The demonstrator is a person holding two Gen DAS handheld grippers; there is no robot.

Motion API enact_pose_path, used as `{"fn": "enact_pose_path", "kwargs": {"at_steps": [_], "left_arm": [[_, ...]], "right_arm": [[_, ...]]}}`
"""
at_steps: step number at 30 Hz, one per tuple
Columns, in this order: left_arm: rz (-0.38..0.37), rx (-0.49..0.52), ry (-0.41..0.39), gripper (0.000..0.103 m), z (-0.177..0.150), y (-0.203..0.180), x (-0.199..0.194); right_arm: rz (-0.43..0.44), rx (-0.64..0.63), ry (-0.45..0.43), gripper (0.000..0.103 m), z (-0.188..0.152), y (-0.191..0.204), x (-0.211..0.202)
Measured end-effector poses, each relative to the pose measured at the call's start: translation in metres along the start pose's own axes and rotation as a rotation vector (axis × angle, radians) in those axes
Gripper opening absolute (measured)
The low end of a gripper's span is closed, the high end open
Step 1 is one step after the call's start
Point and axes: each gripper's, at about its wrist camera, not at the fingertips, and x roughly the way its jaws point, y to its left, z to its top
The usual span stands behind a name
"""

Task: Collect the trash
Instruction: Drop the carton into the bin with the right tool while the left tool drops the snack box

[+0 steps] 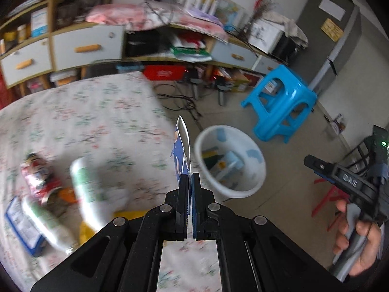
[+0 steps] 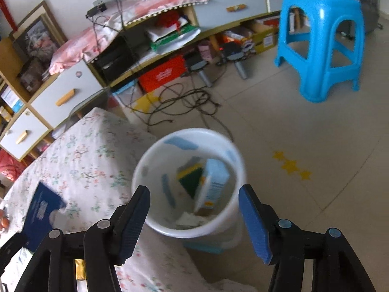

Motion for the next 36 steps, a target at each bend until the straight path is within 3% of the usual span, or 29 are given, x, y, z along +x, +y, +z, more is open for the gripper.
{"fn": "enact_pose_path", "kwargs": {"at_steps": [9,16,20,23,25,26,36], "left_arm": [[-0.023,0.071,0.029,0.002,0.017,-0.051,0.048],[-0.020,0.082,0.021,0.002,0.026,-0.068,0.069],[-0.062,0.056,0.013,0.004,0.030,-0.070,0.077],[-0.064,0.050,0.016,0.020,0.031,-0.071,0.080],[-0.047,0.035,0.013,0.065,0.031,-0.070,0.076],[-0.030,0.031,-0.001,0.071,0.030,-0.069,0.073],[0.089,0.067,-0.046,0.087,0.014,-0.051,0.024]], "right_arm": [[-0.051,-0.014,-0.016,0.067,-0.004,-0.036,-0.023],[-0.072,-0.015,-0.010,0.067,-0.008,-0.056,-0.030],[-0.073,-0.008,-0.017,0.067,-0.008,-0.064,-0.035],[-0.069,0.001,-0.021,0.067,-0.009,-0.067,-0.037],[-0.066,0.003,-0.023,0.069,-0.009,-0.067,-0.039],[-0.063,0.003,-0.025,0.071,-0.008,-0.067,-0.040],[-0.049,-0.013,-0.047,0.075,-0.008,-0.055,-0.046]]}}
